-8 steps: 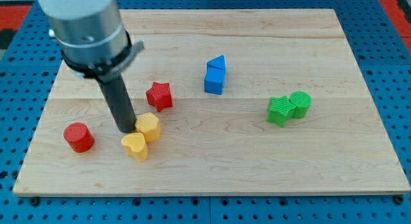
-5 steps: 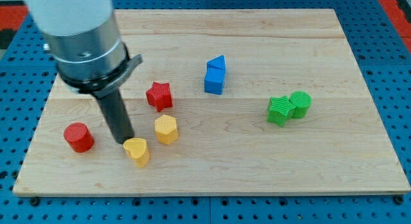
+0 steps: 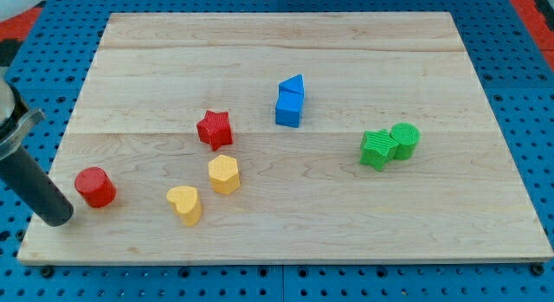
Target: Move red circle closer to red star
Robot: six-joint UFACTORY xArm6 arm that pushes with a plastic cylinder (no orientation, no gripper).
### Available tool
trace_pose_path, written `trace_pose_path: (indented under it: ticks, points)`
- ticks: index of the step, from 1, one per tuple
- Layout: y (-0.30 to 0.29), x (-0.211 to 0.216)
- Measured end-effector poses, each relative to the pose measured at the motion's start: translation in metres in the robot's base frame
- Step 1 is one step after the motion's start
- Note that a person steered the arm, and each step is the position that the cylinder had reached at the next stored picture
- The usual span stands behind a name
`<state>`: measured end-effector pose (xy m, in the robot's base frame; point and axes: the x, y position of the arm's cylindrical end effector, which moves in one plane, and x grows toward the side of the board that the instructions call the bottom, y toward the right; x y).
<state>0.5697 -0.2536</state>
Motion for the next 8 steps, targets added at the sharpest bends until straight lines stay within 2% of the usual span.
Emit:
trace_pose_path:
  ticks: [1,2,3,4,5,6,7,8]
  points:
    - [0.009,-0.013]
    - [0.032,-0.059]
    - [0.080,-0.082]
    - [0.100,-0.077]
    - [0.086,-0.065]
    - [0.119,-0.083]
    - [0.096,-0.084]
    - [0.052,-0.021]
